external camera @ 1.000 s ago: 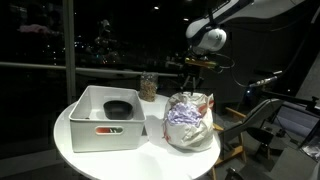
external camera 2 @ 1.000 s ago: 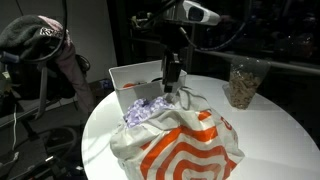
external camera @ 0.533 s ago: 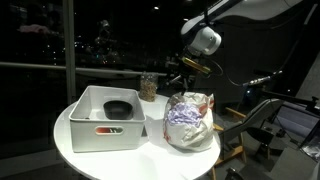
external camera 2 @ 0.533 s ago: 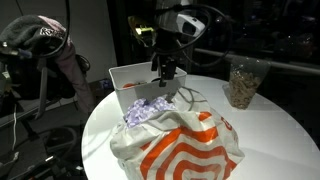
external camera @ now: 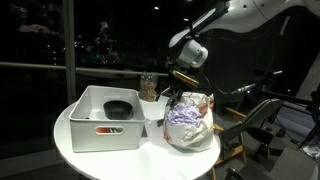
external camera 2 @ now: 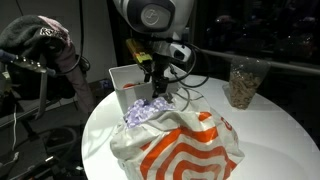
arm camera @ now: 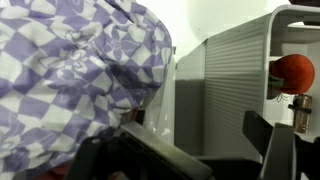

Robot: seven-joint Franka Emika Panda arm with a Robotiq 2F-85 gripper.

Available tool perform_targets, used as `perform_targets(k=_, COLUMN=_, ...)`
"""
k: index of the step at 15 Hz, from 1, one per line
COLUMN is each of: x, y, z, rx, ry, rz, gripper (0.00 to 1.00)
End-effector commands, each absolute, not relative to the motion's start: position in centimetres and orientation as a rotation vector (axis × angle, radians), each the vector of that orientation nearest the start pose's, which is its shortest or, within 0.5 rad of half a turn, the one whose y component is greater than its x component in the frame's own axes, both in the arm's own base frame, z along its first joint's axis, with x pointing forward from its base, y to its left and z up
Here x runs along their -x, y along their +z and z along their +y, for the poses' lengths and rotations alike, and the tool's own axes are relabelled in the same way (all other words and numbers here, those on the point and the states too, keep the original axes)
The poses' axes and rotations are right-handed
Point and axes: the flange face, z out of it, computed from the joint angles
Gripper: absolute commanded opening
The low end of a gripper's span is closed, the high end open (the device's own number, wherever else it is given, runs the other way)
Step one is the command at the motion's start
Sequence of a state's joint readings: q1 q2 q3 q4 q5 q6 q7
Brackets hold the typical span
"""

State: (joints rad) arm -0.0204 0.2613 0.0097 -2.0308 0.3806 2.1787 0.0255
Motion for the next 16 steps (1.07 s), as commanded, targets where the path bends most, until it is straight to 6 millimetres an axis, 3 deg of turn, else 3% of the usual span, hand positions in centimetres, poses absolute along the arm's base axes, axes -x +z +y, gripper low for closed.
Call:
perform_targets(k=1, x=-59.0, y=29.8, z=0.5, rx=2.839, ry=0.149, rz=0.395, gripper=1.0)
perform_targets(k=8, x=-60.2, y=27.0, z=0.9, rx=2.941, ry=0.11, rz=0.427, gripper=1.0)
perform_targets(k=9, x=-60.4, y=26.8, z=1.2, rx=2.944, ry=0.1, rz=0.424, gripper=0.75)
perform_targets(k=11, x=-60.6, y=26.6, z=1.6, rx=2.935, ry=0.072, rz=0.433, gripper=0.66)
perform_targets(k=16, x=-61.0, y=25.8, z=1.1, rx=2.917, ry=0.049, rz=0.509, gripper=0.27)
